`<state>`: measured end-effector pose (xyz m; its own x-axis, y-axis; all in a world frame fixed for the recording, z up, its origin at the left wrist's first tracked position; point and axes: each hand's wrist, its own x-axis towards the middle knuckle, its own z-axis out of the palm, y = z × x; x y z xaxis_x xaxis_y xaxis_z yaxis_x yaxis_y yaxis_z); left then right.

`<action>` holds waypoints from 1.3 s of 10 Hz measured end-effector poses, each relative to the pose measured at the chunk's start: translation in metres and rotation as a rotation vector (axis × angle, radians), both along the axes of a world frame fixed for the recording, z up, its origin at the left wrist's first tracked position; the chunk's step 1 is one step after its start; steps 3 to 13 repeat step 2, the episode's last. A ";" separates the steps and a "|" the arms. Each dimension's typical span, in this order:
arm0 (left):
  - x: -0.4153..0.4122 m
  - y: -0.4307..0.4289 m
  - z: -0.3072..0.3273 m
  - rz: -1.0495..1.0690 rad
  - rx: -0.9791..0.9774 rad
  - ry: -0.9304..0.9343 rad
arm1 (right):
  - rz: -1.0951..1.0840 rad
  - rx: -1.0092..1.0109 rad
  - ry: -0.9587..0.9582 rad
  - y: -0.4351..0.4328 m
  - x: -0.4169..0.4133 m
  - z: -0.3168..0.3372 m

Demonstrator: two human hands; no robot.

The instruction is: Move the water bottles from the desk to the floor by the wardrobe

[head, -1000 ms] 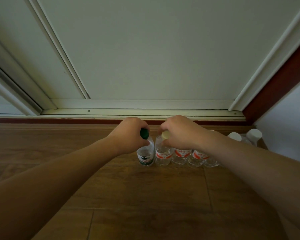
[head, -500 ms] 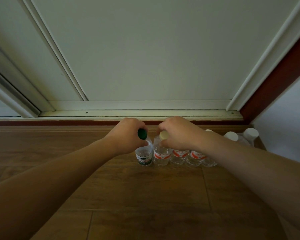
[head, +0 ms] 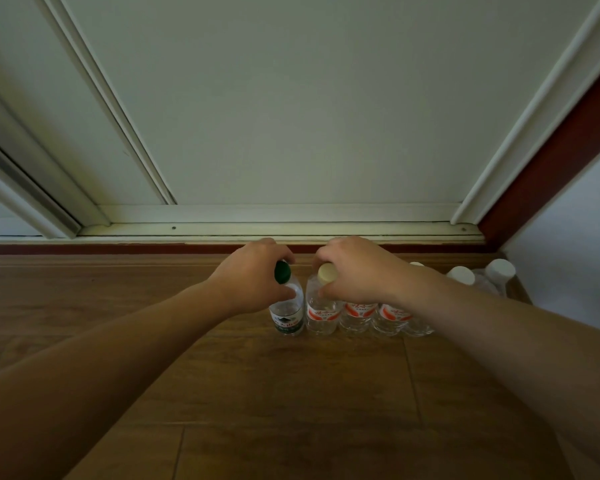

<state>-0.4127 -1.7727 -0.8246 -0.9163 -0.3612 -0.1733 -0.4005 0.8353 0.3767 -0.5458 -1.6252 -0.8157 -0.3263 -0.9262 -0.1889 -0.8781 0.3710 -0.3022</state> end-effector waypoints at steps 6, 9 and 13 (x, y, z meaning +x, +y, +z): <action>0.000 0.002 0.004 0.036 -0.016 0.083 | -0.041 -0.029 -0.004 0.003 -0.001 0.006; 0.000 0.002 0.004 0.036 -0.016 0.083 | -0.041 -0.029 -0.004 0.003 -0.001 0.006; 0.000 0.002 0.004 0.036 -0.016 0.083 | -0.041 -0.029 -0.004 0.003 -0.001 0.006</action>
